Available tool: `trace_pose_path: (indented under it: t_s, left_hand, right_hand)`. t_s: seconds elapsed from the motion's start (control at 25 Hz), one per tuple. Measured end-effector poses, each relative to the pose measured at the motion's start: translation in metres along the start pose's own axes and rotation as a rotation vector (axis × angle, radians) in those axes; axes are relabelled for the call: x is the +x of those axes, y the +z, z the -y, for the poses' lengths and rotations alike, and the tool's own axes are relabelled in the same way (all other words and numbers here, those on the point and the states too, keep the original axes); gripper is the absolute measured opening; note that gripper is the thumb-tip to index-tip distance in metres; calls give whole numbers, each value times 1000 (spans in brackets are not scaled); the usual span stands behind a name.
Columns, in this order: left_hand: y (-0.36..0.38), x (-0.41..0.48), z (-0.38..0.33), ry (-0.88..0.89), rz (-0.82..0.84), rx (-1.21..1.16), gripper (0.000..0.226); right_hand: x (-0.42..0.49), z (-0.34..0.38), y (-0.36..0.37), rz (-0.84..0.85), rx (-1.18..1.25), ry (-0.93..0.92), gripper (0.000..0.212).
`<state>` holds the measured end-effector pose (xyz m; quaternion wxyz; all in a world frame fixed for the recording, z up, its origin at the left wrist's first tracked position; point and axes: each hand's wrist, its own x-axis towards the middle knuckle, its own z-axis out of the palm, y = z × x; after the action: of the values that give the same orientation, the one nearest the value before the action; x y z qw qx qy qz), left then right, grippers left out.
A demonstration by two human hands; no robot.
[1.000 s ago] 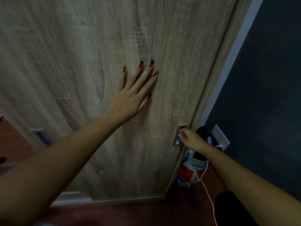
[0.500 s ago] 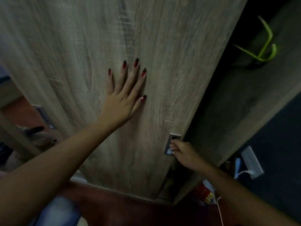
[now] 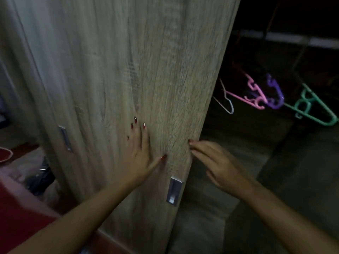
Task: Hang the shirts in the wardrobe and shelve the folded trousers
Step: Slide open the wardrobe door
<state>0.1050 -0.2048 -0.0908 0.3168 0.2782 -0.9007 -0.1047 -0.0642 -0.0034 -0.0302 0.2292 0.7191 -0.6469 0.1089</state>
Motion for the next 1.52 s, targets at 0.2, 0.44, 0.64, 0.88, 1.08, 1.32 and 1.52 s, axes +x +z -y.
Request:
trace_pose_path:
  t_s: [0.2,0.44,0.64,0.88,1.08,1.32,1.52]
  left_hand:
    - [14,5,3,-103,50,-19,143]
    - [2,24,45,-232,53,-49,145]
    - [-13,34,81,-262,30,8,145]
    - [-16,38,95,-274,30,29,145]
    - [-13,37,97,-249,15,20,145]
    - [-21,26,96,-262,69,72,137]
    - [-47,-51,148,-461,79,148,113]
  right_hand:
    - [73,-12,-11,16,-263,-143,72]
    - [127,3,13,57,-242,-194,72]
    - [169,20,21,53,-348,-239,68]
    - [182,25,30,30,-316,-252,68]
    - [183,27,29,24,-304,-233,68]
    - [180,47,39,-56,-263,-105,69]
    - [202,107,79,-204,13,-39,52]
